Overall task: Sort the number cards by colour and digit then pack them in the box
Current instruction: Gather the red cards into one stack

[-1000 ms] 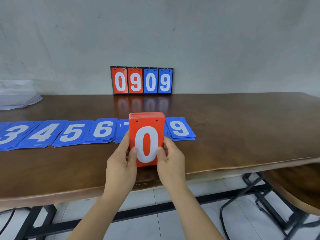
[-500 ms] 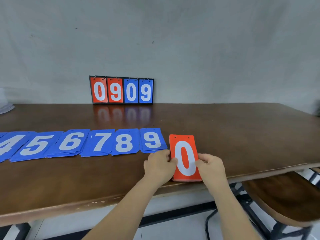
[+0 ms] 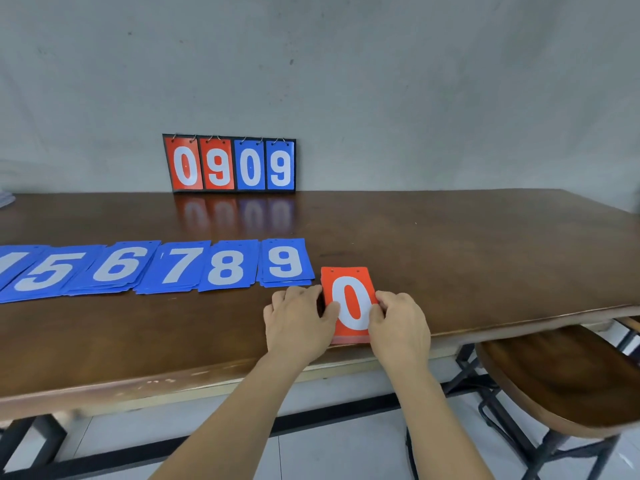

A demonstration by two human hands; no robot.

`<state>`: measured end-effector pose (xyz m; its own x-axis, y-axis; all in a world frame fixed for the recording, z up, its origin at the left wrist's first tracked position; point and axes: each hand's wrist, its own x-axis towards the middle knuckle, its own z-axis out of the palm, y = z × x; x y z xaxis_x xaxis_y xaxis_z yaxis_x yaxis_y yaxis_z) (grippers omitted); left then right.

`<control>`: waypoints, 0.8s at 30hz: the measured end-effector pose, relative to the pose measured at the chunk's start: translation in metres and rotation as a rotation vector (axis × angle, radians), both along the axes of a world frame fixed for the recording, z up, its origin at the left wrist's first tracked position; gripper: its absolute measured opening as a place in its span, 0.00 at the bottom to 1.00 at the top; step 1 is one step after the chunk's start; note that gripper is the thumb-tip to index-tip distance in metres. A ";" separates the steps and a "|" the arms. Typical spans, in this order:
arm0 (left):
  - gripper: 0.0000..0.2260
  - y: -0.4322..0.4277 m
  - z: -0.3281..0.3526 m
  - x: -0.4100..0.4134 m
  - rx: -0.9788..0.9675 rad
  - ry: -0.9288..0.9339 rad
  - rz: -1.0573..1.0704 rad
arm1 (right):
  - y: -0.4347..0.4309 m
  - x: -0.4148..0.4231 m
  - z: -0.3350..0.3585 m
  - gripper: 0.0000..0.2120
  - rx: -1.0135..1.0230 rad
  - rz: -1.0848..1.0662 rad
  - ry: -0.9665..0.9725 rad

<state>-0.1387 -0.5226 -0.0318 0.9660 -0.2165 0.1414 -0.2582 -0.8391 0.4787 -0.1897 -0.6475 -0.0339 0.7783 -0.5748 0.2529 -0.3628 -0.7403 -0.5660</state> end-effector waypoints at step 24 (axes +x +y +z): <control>0.32 0.273 0.037 -0.027 -0.222 -0.102 0.344 | 0.156 0.020 0.060 0.26 -0.423 0.608 0.114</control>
<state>-0.1652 -0.2498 0.0047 0.9554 0.1622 0.2467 -0.0365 -0.7642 0.6439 -0.1699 -0.4910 0.0258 0.9622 0.0936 0.2557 0.1406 -0.9750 -0.1719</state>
